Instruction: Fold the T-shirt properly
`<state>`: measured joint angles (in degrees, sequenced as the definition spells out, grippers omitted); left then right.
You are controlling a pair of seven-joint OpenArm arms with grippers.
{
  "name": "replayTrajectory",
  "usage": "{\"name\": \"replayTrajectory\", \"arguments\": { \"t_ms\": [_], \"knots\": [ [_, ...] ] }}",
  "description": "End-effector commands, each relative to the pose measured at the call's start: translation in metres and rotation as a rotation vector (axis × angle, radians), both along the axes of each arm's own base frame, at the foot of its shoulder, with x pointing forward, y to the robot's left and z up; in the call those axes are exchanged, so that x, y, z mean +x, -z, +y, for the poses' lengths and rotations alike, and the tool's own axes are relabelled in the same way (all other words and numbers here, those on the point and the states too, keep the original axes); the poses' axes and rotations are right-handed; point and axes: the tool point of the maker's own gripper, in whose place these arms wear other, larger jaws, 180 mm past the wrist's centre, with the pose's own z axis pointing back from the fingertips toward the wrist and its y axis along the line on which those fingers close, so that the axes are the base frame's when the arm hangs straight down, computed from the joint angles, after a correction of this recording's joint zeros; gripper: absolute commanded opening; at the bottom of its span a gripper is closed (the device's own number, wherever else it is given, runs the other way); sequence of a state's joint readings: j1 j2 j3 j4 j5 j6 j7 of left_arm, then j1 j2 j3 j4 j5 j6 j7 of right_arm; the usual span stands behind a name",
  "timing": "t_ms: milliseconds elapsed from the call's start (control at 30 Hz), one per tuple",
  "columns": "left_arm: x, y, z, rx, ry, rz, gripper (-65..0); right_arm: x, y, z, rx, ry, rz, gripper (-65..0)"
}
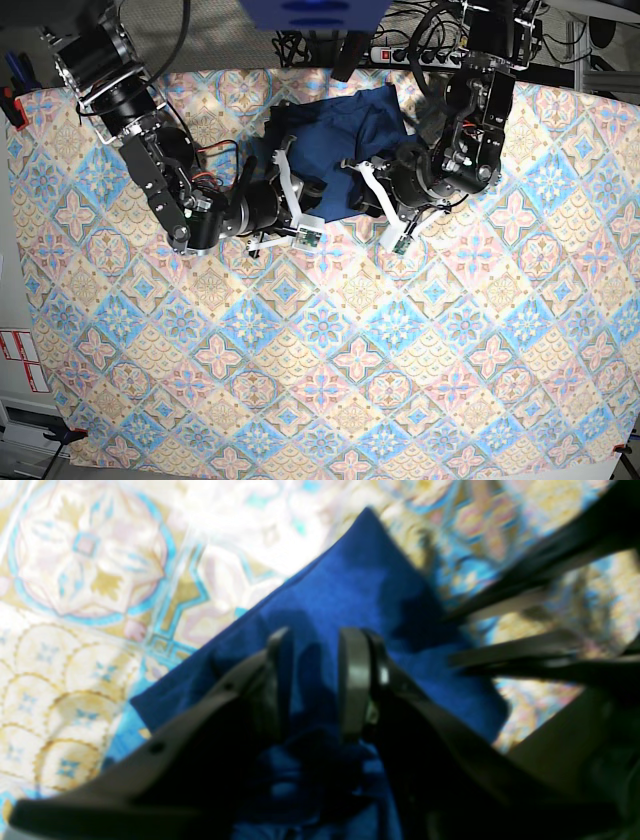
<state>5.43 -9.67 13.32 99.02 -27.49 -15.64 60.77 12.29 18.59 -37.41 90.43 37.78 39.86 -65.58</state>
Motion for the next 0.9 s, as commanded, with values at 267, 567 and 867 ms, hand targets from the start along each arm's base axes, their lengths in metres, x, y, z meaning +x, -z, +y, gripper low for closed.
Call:
{"name": "replayTrajectory", "arguments": {
  "t_ms": [267, 567, 867],
  "knots": [
    [-0.066, 0.007, -0.023, 0.098, 0.317, 0.049, -51.0, 0.024, -0.013, -0.016, 0.013, 0.067, -0.044, -54.0],
    [-0.039, -0.046, 0.007, 0.035, 0.17, -0.167, -51.1, 0.027, -0.014, -0.02, 0.011, 0.079, -0.048, -54.0],
    [0.008, -0.042, 0.05, 0.015, -0.102, -0.193, -51.1, 0.027, -0.014, -0.02, 0.012, 0.08, -0.049, -54.0]
  ]
}}
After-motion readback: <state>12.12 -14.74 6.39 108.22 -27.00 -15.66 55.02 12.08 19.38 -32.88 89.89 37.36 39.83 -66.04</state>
